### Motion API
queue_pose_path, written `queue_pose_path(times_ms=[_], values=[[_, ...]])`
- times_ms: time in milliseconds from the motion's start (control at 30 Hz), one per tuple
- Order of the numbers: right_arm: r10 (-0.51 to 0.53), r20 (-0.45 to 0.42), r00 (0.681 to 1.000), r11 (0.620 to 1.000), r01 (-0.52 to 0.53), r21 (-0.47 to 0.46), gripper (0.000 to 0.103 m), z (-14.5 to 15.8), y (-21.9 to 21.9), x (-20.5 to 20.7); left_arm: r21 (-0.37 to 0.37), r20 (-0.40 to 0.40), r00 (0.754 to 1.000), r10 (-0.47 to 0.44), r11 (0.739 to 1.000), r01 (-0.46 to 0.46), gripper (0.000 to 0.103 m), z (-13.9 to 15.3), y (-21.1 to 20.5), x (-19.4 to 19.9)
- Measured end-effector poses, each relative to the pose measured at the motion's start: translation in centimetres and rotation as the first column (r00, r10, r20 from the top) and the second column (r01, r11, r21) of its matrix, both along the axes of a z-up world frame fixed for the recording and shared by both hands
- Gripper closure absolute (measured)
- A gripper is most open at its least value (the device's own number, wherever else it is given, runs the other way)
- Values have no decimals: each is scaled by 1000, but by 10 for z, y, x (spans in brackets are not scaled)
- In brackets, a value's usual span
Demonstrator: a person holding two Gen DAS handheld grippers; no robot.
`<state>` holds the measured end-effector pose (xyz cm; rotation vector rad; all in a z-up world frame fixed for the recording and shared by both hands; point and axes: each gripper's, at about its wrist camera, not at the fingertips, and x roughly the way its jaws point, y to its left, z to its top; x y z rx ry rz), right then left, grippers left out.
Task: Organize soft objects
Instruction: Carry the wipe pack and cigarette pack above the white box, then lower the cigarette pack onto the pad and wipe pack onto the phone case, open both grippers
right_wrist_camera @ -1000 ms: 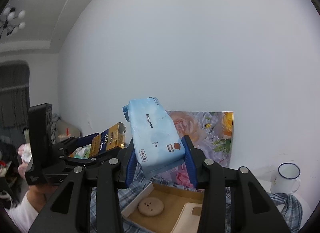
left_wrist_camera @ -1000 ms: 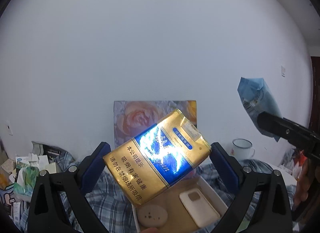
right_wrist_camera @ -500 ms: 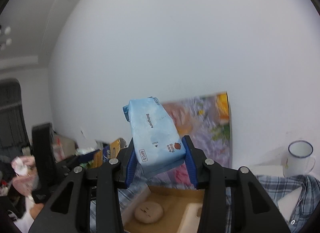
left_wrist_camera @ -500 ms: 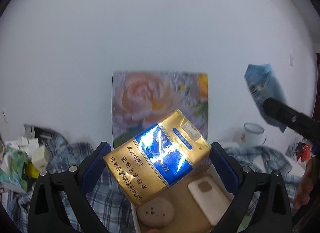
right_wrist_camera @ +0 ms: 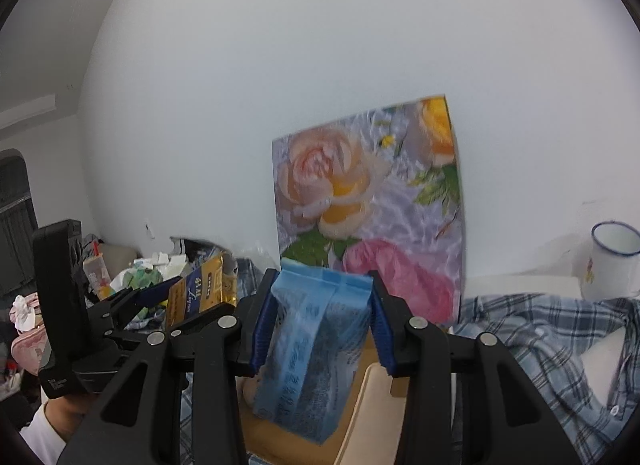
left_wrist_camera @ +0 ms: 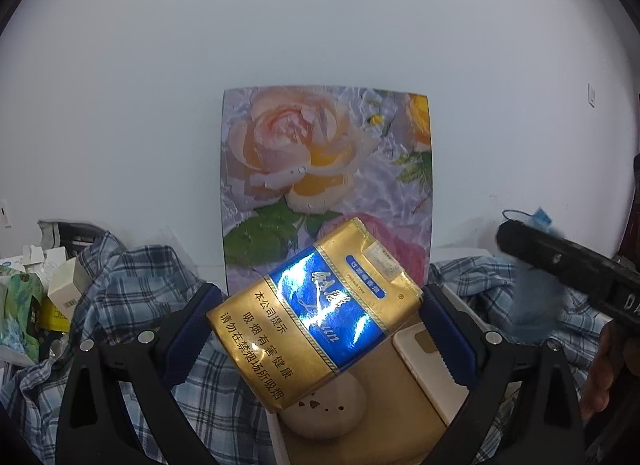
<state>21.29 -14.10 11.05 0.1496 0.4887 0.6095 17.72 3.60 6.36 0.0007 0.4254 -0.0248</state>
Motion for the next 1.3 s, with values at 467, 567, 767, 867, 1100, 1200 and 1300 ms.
queue_pose_path(times_ms=[467,567,767,867,1100,1200,1300], values=[[6,-153,988,997,-18,-80,61,-51,12,24,45,-133,991,28,999,-22,3,-38,-6,25],[2,-182,983,996,-17,-84,61,-60,12,29,20,-159,987,20,1000,-17,3,-45,-3,30],[-8,-257,966,995,-19,-99,61,-79,13,38,11,-207,978,12,1000,-10,3,-58,-3,38],[-10,-281,960,994,-22,-110,61,-85,14,40,14,-245,970,2,1000,1,3,-70,-6,43],[-14,-335,942,992,-29,-123,61,-99,15,44,23,-280,960,0,1000,6,3,-81,-8,47],[-21,-316,948,990,-24,-136,57,-96,16,42,14,-279,960,-6,1000,10,3,-81,-6,47],[-26,-303,953,992,-13,-126,30,-92,13,40,-4,-264,964,-28,1000,28,0,-78,-3,46]])
